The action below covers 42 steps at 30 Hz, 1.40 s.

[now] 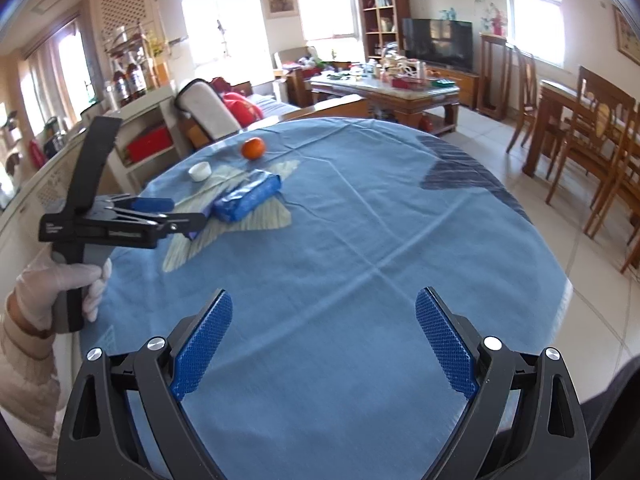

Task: Collect trash
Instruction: 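Move both tools back from the bin to the table, then grasp the blue probiotics stick with the left tool while the right tool grasps the blue tissue packet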

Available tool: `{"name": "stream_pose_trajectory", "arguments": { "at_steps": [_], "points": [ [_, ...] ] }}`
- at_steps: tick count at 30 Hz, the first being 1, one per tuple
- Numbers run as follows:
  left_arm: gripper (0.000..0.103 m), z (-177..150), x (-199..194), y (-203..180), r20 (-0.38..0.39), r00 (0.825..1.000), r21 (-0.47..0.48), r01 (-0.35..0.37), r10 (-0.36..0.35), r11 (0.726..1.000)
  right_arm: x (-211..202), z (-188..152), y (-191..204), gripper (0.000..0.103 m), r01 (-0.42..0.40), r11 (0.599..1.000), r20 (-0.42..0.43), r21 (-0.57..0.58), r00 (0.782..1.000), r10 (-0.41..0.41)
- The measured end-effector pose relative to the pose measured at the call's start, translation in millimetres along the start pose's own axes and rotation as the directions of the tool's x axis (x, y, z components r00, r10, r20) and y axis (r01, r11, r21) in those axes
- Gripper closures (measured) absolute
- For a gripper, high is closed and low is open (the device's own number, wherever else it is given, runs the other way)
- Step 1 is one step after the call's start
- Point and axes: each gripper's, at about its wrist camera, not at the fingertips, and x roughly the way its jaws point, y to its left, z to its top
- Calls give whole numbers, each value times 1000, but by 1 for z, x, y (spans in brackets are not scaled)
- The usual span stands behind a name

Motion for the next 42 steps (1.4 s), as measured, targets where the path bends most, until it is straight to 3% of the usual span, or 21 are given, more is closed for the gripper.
{"name": "stream_pose_trajectory", "arguments": {
  "at_steps": [4,7,11,14,17,18,19,21,24,29,37,42],
  "points": [
    [8,2,11,2,-62,998,37,6,-4,999,14,14,6,12,-29,1000,-22,-6,999,29],
    [8,4,10,3,-61,997,53,47,-43,997,27,26,12,12,-52,999,-48,-10,998,51],
    [9,5,15,2,-93,995,97,-28,37,995,50,44,22,12,-85,996,-95,4,992,85],
    [18,10,17,3,-104,993,146,-46,62,988,68,58,27,12,-95,995,-144,40,985,100],
    [50,17,14,14,-83,994,149,-61,74,987,86,72,32,12,-113,990,-174,82,977,126],
    [68,19,13,21,-70,994,145,-78,89,986,93,76,35,12,-109,990,-187,89,975,124],
    [80,19,13,25,-62,993,143,-88,98,986,98,80,37,12,-110,990,-195,91,973,125],
    [87,19,12,31,-46,994,139,-91,99,986,107,87,44,12,-122,988,-204,95,969,139],
    [89,15,9,33,-29,996,144,-80,85,986,121,97,53,12,-119,989,-203,91,970,135],
    [90,14,7,39,-36,999,145,-19,24,989,148,105,53,43,-110,984,-238,141,961,142],
    [92,14,5,52,-41,998,124,45,-40,991,178,118,66,43,-81,988,-248,134,962,113],
    [92,15,5,59,-37,998,105,48,-44,993,189,124,83,59,-69,996,-232,57,969,80]
  ]
}}
